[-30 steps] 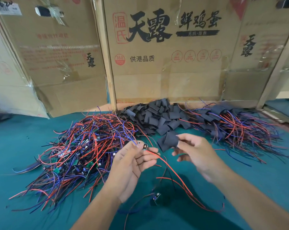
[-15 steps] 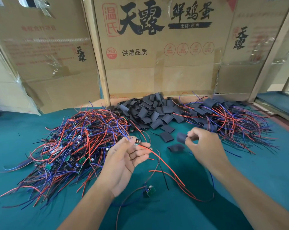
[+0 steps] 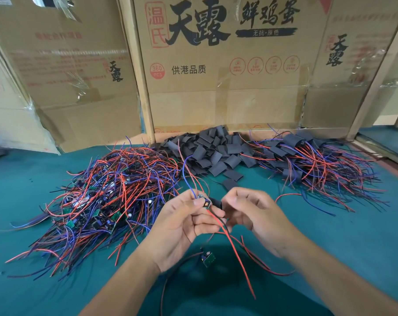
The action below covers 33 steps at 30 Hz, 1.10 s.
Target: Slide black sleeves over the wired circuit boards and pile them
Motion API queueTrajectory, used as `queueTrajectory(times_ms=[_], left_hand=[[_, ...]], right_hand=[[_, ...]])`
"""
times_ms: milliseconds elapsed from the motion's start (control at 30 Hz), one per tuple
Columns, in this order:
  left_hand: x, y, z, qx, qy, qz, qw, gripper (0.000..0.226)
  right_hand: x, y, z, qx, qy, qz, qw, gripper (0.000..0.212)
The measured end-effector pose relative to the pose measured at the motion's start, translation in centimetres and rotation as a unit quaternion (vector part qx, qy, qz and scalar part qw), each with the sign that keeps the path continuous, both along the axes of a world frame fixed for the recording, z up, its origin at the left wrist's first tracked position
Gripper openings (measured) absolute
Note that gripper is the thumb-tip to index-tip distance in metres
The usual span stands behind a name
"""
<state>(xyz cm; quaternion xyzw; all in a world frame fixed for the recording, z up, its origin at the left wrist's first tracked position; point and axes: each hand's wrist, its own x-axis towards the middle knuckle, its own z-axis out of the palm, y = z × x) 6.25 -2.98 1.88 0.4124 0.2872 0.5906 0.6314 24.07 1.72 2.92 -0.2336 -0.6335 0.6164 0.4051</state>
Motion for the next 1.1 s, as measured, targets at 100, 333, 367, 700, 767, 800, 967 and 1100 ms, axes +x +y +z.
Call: queueTrajectory(times_ms=[100, 333, 367, 700, 767, 800, 967, 1100], left_hand=[[0.3, -0.1, -0.1, 0.012, 0.022, -0.020, 0.999, 0.009], [-0.1, -0.1, -0.1, 0.019, 0.035, 0.003, 0.999, 0.003], [-0.3, 0.0, 0.0, 0.017, 0.028, 0.018, 0.999, 0.002], [-3.0, 1.1, 1.2, -0.023, -0.068, 0.202, 0.977, 0.011], [-3.6, 1.3, 1.4, -0.029, -0.099, 0.216, 0.971, 0.013], [-3.9, 1.3, 1.4, -0.031, -0.112, 0.219, 0.969, 0.016], [-4.4, 1.3, 1.7, -0.038, -0.154, 0.221, 0.962, 0.023], [-4.3, 1.1, 1.9, -0.036, -0.176, 0.222, 0.958, 0.022]], right_hand=[[-0.2, 0.0, 0.0, -0.029, -0.024, 0.001, 0.999, 0.030], [0.5, 0.6, -0.1, -0.198, -0.017, 0.054, 0.979, 0.023], [0.6, 0.8, 0.0, -0.201, -0.014, 0.041, 0.979, 0.031], [3.6, 3.1, 0.3, -0.063, -0.047, 0.022, 0.997, 0.040], [3.8, 3.2, 0.1, -0.016, -0.116, 0.010, 0.993, 0.036], [3.8, 3.1, 0.0, -0.007, -0.137, 0.016, 0.990, 0.035], [3.1, 2.3, -0.8, -0.054, -0.148, 0.113, 0.981, 0.034], [2.4, 1.7, -2.0, -0.102, -0.109, 0.184, 0.972, 0.034]])
